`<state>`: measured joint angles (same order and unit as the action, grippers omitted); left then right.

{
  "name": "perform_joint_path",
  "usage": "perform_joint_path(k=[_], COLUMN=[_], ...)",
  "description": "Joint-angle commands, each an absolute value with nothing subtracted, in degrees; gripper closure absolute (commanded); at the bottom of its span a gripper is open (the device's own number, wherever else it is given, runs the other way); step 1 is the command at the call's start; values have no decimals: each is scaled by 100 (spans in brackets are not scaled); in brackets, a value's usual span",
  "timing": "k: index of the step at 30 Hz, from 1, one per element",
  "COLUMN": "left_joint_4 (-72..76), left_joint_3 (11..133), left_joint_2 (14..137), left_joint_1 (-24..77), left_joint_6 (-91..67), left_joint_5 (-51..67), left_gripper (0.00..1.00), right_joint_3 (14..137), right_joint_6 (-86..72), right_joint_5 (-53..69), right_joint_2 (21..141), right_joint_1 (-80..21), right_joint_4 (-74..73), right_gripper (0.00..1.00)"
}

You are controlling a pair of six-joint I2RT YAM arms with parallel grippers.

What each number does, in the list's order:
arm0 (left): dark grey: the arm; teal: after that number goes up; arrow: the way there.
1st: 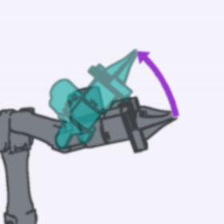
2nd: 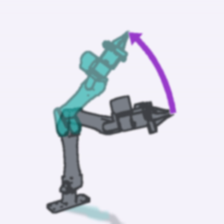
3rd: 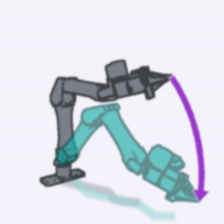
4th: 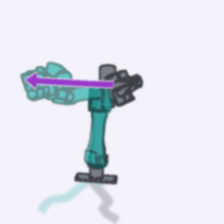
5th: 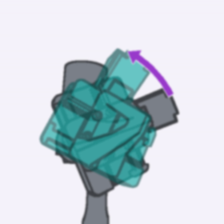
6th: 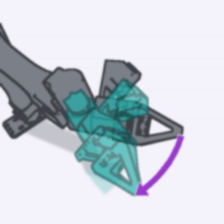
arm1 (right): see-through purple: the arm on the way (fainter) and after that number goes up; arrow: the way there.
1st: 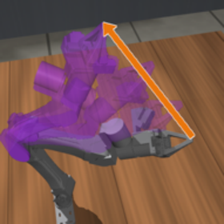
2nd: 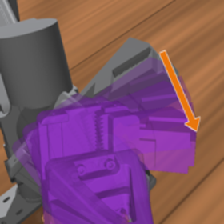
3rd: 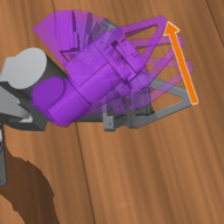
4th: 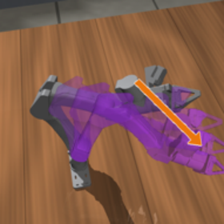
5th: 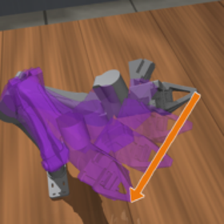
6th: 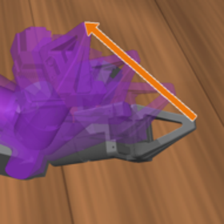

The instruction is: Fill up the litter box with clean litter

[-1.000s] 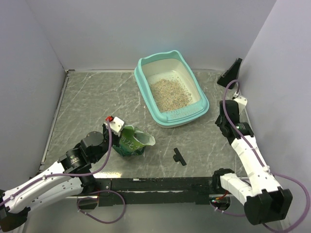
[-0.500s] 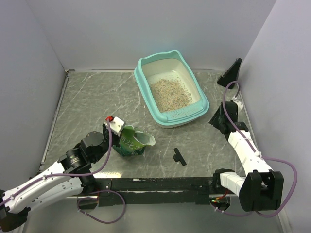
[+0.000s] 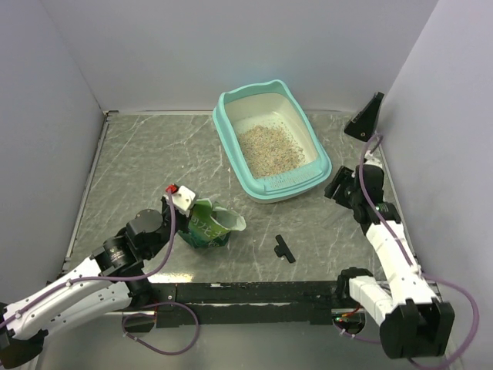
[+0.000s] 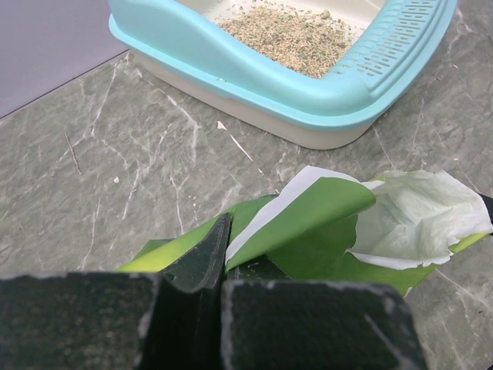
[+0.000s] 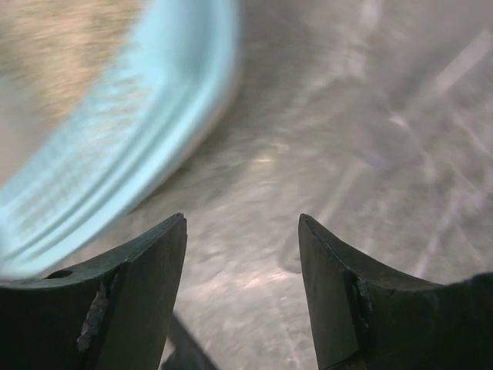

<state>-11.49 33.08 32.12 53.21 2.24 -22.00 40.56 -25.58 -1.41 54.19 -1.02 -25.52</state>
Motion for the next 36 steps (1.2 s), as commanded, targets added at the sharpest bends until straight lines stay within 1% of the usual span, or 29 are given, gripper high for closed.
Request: perform_joint_path(k=[1,4,5,7,8,10,11,13,17,24,27,33,36], left_joint_4=[-1002,-1011,-1002,-1011,-1002,-976,-976,-975,-1019,-1072,-1055,-1046,-1063], left_joint_3=[3357,3366,3375,3410,3419,3454,3463,3515,3621,3656,3639,3621,3621], left_joint_2=[3085,3006,2962,2909,2874,2830,2778,2716,2654,2628,2602,2575,2584], left_joint_1=[5282,5238,5221,5142,5107,4993,4957,4852,4650,4526,4518,4518,4518], left_joint_6=[176,185,167,80,53,35,-165,-246,-465,-642,-650,-615,-624], left_joint_5=[-2373,-2461,-2487,-2636,-2689,-2829,-2874,-3040,-3269,-3532,-3638,-3621,-3586], left_gripper=[99,99,99,99,99,99,99,99,99,99,99,99,99], right_joint_3=[4561,4702,4685,4667,4623,4570,4448,4290,4245,4359,4342,4324,4421], right_joint_6=[-1654,-1249,-1039,-827,-626,-458,-240,-45,474,852,940,949,976], right_joint_5=[1709,1863,1837,1889,1907,2082,2448,2802,3707,3411,3244,3164,3252], right_joint_2=[5106,5142,5133,5124,5107,5002,4949,4791,4772,5501,5800,6398,6758], right_joint_1=[-499,-1140,-1673,-2090,-2483,-2732,-2864,-2970,-3128,-4120,-4411,-4588,-4614], right_joint_4=[-2232,-2136,-2040,-1803,-1706,-1382,-1258,-907,-668,-36,535,1677,1967], right_gripper=[32,31,31,30,29,27,24,21,19,17,16,16,16])
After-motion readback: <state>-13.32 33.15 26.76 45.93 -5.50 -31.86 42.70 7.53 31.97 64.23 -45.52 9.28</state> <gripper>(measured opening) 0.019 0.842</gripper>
